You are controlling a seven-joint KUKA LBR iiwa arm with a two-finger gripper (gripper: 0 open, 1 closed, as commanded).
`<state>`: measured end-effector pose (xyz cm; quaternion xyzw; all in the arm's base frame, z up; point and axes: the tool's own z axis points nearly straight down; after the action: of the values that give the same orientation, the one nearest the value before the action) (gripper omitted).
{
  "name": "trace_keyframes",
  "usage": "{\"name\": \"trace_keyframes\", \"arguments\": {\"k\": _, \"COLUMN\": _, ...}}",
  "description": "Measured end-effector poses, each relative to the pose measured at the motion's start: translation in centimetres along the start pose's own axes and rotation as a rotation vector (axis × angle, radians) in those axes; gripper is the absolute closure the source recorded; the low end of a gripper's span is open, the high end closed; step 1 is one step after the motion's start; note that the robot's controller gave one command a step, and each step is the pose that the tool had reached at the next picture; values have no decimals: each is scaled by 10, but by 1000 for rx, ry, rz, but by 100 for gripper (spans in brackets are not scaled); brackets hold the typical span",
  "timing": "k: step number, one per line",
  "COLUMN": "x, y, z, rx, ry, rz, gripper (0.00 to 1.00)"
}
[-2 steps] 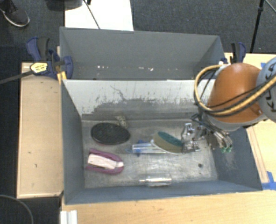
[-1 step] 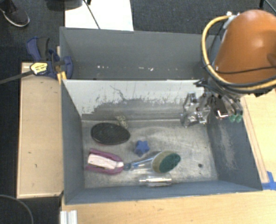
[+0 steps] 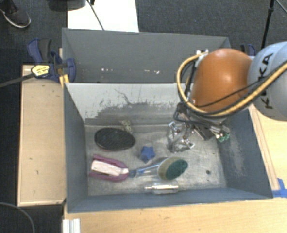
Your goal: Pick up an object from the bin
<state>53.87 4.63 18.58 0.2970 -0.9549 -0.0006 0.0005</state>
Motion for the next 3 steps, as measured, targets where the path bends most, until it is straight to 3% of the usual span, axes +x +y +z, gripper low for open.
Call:
{"name": "trace_keyframes", "arguments": {"k": 1, "x": -1, "y": -1, "z": -1, "rx": 2, "ry": -3, "rz": 0, "gripper": 0}}
{"name": "trace_keyframes", "arguments": {"k": 2, "x": 6, "y": 5, "z": 87, "rx": 5, "ry": -8, "rz": -95, "gripper": 0}}
{"name": "trace_keyframes", "arguments": {"k": 3, "x": 8, "y": 5, "z": 90, "rx": 2, "ry": -4, "rz": -97, "gripper": 100}}
